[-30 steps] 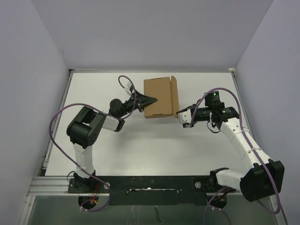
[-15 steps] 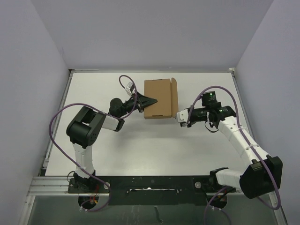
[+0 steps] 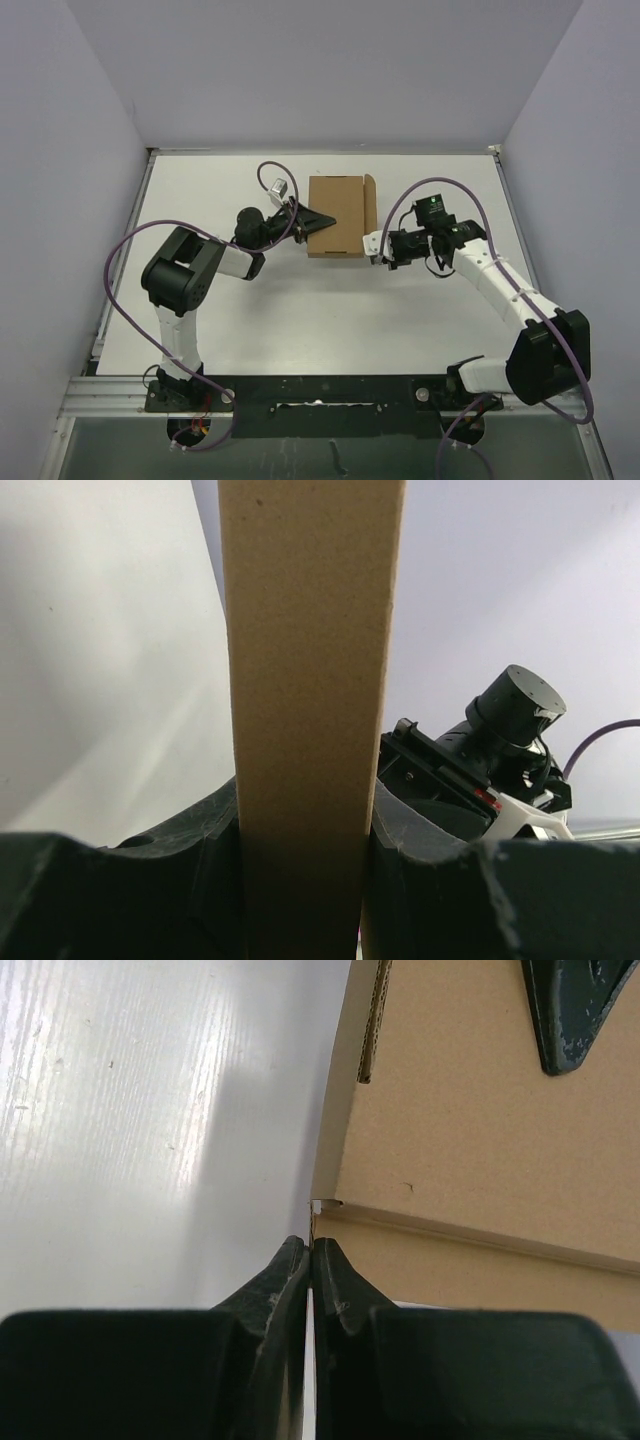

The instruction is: Fold the paper box

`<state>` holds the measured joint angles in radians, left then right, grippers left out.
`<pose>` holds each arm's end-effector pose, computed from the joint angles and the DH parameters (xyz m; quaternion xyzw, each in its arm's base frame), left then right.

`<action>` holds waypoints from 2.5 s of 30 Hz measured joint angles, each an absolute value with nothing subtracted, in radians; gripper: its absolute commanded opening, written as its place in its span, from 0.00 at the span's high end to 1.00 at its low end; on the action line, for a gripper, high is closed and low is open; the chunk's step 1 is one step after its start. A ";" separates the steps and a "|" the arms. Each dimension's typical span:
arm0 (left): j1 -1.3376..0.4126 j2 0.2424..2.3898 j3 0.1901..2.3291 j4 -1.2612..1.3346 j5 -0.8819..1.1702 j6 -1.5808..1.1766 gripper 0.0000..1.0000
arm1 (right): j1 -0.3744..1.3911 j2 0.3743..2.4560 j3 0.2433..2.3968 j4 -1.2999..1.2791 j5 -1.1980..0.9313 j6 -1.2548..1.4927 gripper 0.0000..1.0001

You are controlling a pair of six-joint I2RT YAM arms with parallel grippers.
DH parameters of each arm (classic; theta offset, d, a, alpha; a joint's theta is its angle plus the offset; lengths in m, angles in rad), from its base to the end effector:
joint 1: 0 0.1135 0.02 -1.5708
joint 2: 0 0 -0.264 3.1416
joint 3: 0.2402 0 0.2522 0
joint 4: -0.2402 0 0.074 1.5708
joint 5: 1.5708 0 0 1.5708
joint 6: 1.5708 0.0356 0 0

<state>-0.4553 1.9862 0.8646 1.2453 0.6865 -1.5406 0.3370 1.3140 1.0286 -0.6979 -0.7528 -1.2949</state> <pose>0.3383 -0.1908 0.1730 -0.1059 0.6641 -0.7139 0.1953 0.2376 0.1090 0.2742 -0.7213 0.5324 0.1881 0.4011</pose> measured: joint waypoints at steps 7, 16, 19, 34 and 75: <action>-0.455 1.986 0.865 1.214 0.686 -1.504 0.87 | 0.342 1.347 1.044 -0.699 -0.729 -1.226 1.00; -0.448 1.986 0.865 1.187 0.697 -1.465 0.87 | 0.348 1.388 1.046 -0.681 -0.714 -1.156 1.00; -0.445 1.986 0.865 1.187 0.699 -1.464 0.87 | 0.349 1.388 1.048 -0.680 -0.714 -1.137 1.00; -0.435 1.986 0.871 1.195 0.712 -1.483 0.87 | 0.349 1.409 1.066 -0.661 -0.714 -1.038 1.00; -0.434 1.877 0.945 0.636 0.685 -1.062 0.88 | 0.416 1.598 1.047 -0.513 -0.644 -0.736 1.00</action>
<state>-0.4335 1.8774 0.9455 0.6365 0.6849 -1.0622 0.4160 1.5978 1.0466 -0.5125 -0.6437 -0.7364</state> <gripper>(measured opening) 0.315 0.037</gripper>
